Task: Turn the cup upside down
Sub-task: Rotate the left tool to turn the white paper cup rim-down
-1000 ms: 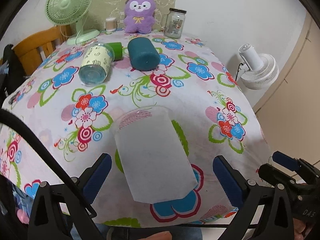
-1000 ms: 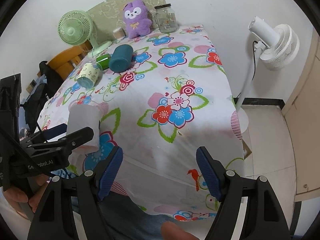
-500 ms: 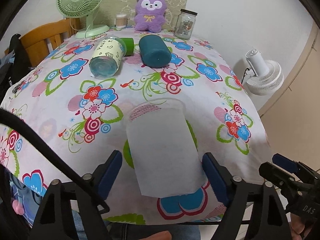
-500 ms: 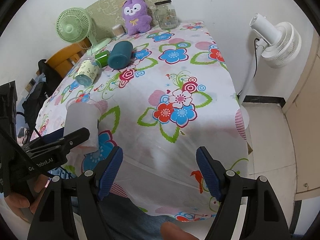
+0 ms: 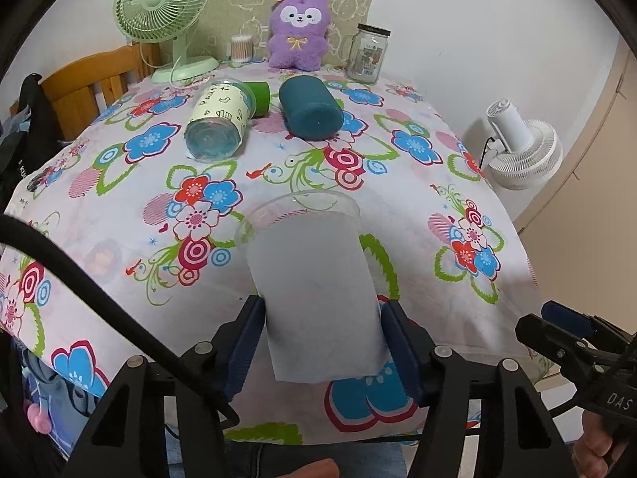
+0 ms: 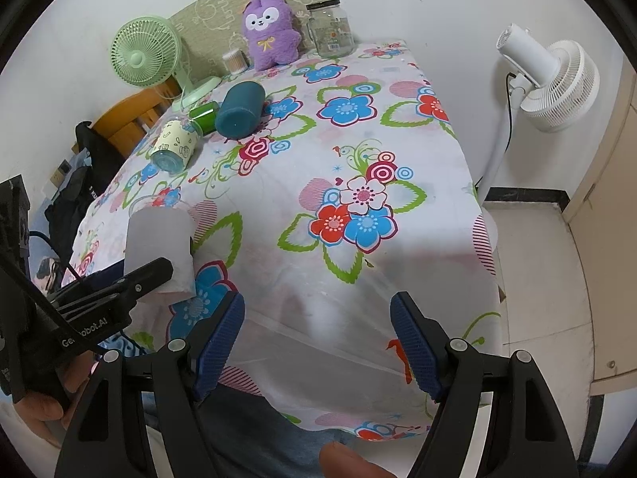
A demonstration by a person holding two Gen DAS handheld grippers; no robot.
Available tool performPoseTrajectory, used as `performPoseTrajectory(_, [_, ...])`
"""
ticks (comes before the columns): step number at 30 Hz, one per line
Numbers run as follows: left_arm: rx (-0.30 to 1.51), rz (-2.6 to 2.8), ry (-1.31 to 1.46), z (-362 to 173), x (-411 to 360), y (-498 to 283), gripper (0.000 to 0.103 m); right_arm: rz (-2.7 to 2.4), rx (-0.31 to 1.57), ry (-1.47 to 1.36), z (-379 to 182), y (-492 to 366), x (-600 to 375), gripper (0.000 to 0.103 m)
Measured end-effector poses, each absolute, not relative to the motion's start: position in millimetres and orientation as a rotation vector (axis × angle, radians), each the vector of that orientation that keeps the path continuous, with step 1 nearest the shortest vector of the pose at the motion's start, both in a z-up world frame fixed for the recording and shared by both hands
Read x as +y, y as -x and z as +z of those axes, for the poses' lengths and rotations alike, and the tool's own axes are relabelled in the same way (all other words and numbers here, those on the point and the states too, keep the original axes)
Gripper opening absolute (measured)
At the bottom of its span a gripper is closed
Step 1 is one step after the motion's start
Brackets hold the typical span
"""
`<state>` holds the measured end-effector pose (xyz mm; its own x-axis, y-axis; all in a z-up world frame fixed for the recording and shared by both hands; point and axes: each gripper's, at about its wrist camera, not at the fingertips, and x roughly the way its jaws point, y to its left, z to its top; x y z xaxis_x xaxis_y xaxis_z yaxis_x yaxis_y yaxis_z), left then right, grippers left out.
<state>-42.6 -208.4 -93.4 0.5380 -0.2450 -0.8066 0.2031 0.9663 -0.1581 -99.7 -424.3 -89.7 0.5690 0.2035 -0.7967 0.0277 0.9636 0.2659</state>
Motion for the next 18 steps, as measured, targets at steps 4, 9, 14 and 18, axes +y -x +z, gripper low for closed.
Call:
performPoseTrajectory(4, [0.975, -0.270, 0.023, -89.2, -205.9, 38.4, 0.062, 0.106, 0.959, -0.260, -89.3, 99.2, -423.4, 0.078])
performPoseTrajectory(9, [1.032, -0.322, -0.048, -81.1, -202.6, 24.4, 0.062, 0.116, 0.954, -0.262, -89.2, 96.1, -422.6, 0.078])
performPoseTrajectory(14, [1.128, -0.397, -0.140, -77.5, -204.8, 10.2, 0.062, 0.135, 0.950, -0.272, -90.7, 93.2, -419.9, 0.078])
performPoseTrajectory(18, [1.220, -0.470, -0.251, -77.4, -213.5, 4.2, 0.062, 0.147, 0.950, -0.280, -92.7, 91.6, -417.9, 0.078])
